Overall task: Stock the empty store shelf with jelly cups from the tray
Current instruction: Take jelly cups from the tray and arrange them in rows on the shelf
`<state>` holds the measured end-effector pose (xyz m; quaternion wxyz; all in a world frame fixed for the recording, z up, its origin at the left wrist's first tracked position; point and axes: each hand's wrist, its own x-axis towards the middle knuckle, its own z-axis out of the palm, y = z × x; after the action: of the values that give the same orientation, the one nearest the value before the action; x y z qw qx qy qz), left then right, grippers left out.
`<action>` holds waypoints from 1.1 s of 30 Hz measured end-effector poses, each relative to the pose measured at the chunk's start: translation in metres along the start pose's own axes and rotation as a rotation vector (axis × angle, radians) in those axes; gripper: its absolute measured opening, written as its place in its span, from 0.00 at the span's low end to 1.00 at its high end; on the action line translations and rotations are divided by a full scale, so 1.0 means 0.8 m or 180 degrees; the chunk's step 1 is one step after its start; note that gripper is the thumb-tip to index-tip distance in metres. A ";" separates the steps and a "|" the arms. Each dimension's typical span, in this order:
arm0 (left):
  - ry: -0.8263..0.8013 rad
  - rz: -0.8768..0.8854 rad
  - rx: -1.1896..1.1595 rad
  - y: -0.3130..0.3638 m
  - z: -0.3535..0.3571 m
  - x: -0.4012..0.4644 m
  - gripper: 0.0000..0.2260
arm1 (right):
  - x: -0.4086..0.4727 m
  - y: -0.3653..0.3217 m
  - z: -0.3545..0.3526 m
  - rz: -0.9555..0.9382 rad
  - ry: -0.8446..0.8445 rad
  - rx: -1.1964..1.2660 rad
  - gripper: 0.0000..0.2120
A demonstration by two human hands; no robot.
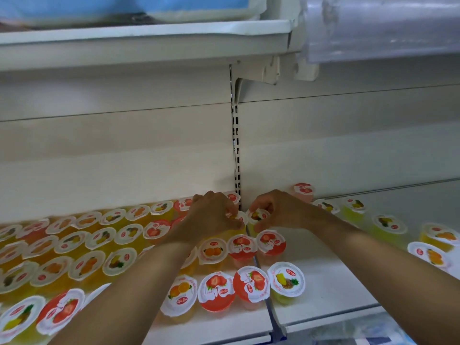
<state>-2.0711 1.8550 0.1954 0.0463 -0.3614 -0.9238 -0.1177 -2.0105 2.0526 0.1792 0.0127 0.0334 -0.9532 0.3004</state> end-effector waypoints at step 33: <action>0.0095 -0.0130 0.0286 -0.028 0.003 0.052 0.11 | 0.074 0.022 0.004 0.0131 0.0593 0.0318 0.16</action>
<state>-2.1170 1.8666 0.1963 0.0737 -0.3383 -0.9345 -0.0824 -2.0708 2.0614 0.1691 0.0933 -0.0137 -0.9322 0.3495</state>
